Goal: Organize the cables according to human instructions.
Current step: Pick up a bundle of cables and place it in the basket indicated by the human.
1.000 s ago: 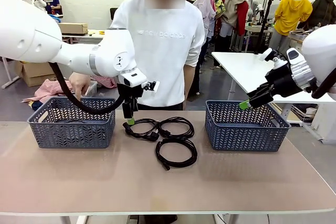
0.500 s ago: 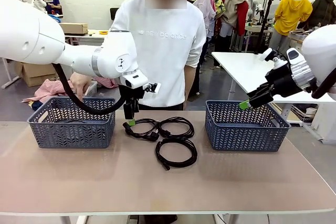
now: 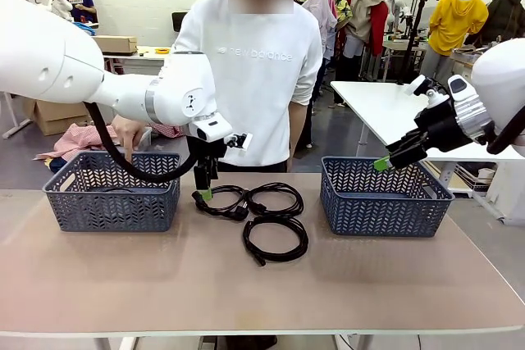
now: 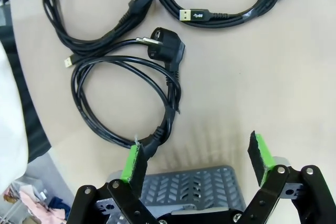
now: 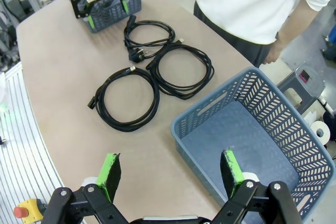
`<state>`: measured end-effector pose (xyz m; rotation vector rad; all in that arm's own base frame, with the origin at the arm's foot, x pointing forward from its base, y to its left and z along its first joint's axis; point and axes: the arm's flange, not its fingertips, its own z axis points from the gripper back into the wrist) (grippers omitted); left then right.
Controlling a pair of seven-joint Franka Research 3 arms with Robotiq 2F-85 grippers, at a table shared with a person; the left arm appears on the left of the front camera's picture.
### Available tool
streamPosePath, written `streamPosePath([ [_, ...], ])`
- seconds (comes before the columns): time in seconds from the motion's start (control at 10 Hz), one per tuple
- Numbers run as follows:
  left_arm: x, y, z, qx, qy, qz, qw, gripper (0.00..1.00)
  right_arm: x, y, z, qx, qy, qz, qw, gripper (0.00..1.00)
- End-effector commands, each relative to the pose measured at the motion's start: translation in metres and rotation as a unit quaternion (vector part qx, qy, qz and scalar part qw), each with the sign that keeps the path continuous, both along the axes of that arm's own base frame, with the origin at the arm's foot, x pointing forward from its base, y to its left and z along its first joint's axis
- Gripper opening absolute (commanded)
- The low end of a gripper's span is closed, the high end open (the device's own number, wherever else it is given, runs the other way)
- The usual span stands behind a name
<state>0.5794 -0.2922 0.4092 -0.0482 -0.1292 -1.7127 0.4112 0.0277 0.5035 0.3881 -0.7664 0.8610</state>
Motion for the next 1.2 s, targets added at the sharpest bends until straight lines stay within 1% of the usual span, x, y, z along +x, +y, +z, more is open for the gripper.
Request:
streamPosePath([
  [0.0,0.011,0.001,-0.017,0.014,-0.001,-0.018,1.0,1.0,0.003,0.0,-0.002,0.009,-0.01,0.009,1.0,1.0],
  [0.5,0.033,0.0,-0.05,0.032,0.009,-0.006,0.999,1.0,0.003,0.0,-0.002,0.009,-0.01,0.009,1.0,1.0],
  [1.1,0.042,-0.006,-0.08,0.038,0.026,0.007,0.999,1.0,0.003,0.0,-0.002,0.009,-0.01,0.009,1.0,1.0],
])
